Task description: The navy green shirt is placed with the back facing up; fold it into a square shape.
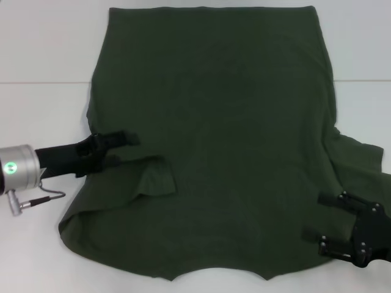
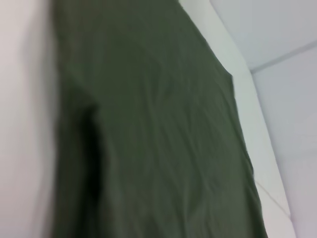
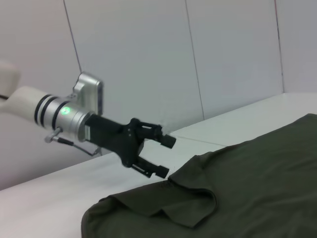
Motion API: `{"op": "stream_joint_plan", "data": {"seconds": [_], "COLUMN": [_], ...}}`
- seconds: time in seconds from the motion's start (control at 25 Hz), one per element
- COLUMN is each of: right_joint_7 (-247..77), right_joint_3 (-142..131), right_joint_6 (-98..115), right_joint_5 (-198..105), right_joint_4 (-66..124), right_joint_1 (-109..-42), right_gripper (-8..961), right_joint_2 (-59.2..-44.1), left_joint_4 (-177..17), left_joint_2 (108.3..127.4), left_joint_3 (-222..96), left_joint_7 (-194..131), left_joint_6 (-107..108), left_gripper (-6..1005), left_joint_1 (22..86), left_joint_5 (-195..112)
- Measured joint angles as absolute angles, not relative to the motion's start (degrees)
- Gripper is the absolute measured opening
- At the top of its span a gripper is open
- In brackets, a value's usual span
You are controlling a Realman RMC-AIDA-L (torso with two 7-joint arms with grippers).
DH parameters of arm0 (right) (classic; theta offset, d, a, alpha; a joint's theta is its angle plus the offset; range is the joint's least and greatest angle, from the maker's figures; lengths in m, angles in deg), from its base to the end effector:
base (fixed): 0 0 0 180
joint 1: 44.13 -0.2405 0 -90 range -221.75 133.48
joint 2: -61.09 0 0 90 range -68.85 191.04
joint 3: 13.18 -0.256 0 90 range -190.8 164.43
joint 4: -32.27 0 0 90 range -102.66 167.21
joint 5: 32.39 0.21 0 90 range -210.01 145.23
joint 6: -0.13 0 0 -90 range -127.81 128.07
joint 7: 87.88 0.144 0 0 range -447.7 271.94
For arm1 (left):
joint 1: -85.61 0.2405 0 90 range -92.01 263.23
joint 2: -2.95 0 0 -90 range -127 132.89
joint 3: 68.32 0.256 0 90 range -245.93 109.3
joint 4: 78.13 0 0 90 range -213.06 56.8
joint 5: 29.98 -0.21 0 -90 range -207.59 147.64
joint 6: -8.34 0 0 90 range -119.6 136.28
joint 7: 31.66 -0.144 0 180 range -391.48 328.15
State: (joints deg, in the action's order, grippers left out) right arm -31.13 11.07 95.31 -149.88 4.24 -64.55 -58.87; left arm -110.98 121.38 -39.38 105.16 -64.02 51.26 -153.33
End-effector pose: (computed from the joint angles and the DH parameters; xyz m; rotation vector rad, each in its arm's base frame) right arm 0.3191 0.2575 -0.0080 -2.5406 0.5568 0.8404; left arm -0.2971 0.3681 0.0060 -1.9075 -1.9746 -0.7986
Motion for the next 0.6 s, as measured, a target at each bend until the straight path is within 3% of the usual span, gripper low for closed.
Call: {"op": "stream_joint_plan", "data": {"seconds": [0.28,0.6], "right_joint_7": [-31.0,-31.1], "right_joint_3": [11.0,11.1], "right_joint_6": [95.3,95.2], "right_joint_5": [-149.8,-149.9], "right_joint_4": [4.2,4.2], "right_joint_1": [-64.8,-64.6], "right_gripper": [900,901], "right_joint_2": [-58.87,-58.87], "left_joint_4": [-109.4,-107.6], "left_joint_2": [121.65,121.94], "left_joint_3": [-40.0,-39.7], "left_joint_7": [105.8,106.0], "left_joint_6": [-62.7,-57.4], "left_gripper": [885,878], "left_joint_1": [52.1,51.8], "left_joint_5": [-153.6,-154.4]}}
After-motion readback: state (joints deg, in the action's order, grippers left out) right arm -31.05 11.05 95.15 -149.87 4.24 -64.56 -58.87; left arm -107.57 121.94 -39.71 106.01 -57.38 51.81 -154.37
